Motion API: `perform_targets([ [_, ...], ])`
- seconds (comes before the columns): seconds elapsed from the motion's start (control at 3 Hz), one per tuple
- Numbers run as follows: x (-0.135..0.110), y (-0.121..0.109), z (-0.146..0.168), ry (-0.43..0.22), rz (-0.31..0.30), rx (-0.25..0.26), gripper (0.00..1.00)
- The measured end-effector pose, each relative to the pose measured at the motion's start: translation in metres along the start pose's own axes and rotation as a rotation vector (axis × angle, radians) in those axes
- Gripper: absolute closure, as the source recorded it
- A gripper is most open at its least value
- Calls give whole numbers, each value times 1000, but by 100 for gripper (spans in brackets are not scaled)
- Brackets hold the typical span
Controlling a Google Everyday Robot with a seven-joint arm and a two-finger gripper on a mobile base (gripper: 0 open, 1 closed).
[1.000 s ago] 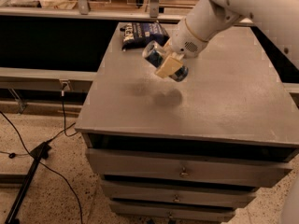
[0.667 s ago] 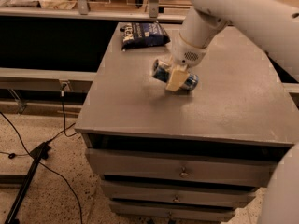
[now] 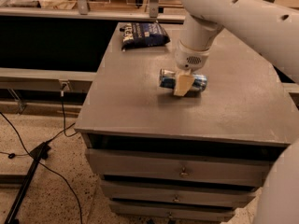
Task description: Knock redbull can over
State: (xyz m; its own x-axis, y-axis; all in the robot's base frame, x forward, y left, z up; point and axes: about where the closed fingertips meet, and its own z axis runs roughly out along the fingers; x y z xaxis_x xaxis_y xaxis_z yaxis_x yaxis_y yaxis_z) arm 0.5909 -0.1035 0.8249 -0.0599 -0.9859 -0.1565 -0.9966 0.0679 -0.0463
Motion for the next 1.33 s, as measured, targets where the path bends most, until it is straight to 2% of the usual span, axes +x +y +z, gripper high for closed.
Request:
perform_targets([
  [0.33, -1, 0, -4, 0, 0, 0, 9],
  [0.67, 29, -5, -18, -25, 20, 16, 0],
  [1.0, 31, -5, -16, -41, 17, 16, 0],
  [1.33, 45, -9, -4, -169, -7, 19, 0],
])
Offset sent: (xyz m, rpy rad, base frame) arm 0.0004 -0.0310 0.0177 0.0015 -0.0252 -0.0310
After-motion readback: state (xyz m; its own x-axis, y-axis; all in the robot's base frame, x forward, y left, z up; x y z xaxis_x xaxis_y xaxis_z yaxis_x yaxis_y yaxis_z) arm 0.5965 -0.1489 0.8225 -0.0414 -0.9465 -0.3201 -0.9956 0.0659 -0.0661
